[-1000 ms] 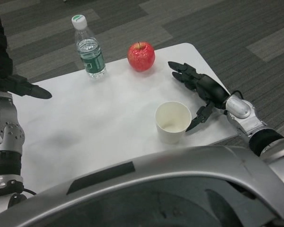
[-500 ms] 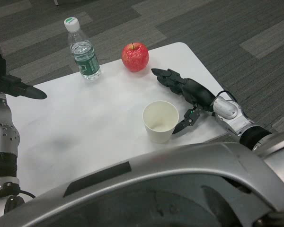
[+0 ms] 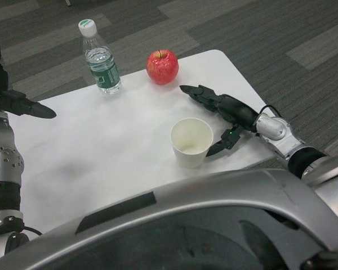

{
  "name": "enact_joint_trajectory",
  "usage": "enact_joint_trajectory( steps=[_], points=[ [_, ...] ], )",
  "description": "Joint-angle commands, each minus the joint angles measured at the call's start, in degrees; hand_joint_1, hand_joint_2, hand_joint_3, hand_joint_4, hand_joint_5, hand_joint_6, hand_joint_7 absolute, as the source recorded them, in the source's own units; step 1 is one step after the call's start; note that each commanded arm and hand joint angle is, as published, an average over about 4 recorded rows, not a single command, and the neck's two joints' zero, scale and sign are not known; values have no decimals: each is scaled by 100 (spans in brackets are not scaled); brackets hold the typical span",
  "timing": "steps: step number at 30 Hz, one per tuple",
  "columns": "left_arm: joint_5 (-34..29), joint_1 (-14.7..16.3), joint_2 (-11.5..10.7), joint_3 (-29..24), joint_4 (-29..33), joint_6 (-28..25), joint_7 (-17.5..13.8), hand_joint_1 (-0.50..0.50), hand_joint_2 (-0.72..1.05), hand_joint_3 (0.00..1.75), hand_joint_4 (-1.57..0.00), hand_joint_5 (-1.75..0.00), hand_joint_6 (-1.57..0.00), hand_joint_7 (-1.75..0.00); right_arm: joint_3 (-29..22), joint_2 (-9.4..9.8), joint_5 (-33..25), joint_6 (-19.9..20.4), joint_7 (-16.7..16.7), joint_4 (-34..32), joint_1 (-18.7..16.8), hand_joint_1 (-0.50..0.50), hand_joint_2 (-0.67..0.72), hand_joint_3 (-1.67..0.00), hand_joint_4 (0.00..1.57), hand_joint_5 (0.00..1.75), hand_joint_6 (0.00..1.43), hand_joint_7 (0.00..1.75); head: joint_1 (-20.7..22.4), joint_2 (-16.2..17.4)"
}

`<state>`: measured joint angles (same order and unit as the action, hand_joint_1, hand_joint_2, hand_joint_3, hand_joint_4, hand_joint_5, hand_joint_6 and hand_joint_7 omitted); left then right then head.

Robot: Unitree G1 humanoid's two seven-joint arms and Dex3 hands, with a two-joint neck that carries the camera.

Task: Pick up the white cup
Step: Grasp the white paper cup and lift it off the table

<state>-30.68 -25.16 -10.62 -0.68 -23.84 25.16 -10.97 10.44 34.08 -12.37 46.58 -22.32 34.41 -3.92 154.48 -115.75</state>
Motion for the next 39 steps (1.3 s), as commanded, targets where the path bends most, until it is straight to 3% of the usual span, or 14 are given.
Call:
enact_joint_trajectory(
  steps=[1, 12, 14, 18, 22, 32, 39],
  points=[
    [14, -125, -79, -23, -26, -42, -1, -37, -55, 9, 0, -21, 0, -42, 81, -33, 705, -369, -192, 484, -327, -46, 15, -32, 0, 0, 0, 14, -39, -1],
    [53, -270, -77, -3, -129, -178, -1, -37, -55, 9, 0, -21, 0, -42, -156, 187, 1202, -347, -322, 528, -399, -46, 15, -32, 0, 0, 0, 10, -262, 156],
    [53, -288, -81, -3, -147, -178, -1, -37, -55, 9, 0, -21, 0, -42, -169, 222, 1281, -343, -348, 536, -399, -46, 19, -32, 0, 0, 0, 12, -275, 160],
    [60, -316, -72, -3, -184, -178, -1, -37, -55, 9, 0, -21, 0, -42, -227, 268, 1417, -327, -379, 523, -388, -46, 36, -10, 0, 0, 0, 14, -281, 143],
    [62, -332, -68, 2, -213, -178, -1, -37, -55, 9, 0, -21, 0, -42, -231, 279, 1435, -286, -379, 528, -355, -46, 52, 0, 0, 0, 0, 12, -248, 130],
    [53, -340, -63, -18, -237, -170, -4, -37, -55, 9, 0, -21, 0, -42, -126, 268, 1433, -213, -379, 479, -320, -49, 68, 0, 0, 0, 0, 7, -199, 187],
    [53, -371, -68, -12, -292, -170, -10, -37, -55, 9, 0, -21, 0, -42, -16, 235, 1382, -211, -379, 488, -285, -38, 72, 0, 0, 0, 0, 7, -302, 237]
  ],
)
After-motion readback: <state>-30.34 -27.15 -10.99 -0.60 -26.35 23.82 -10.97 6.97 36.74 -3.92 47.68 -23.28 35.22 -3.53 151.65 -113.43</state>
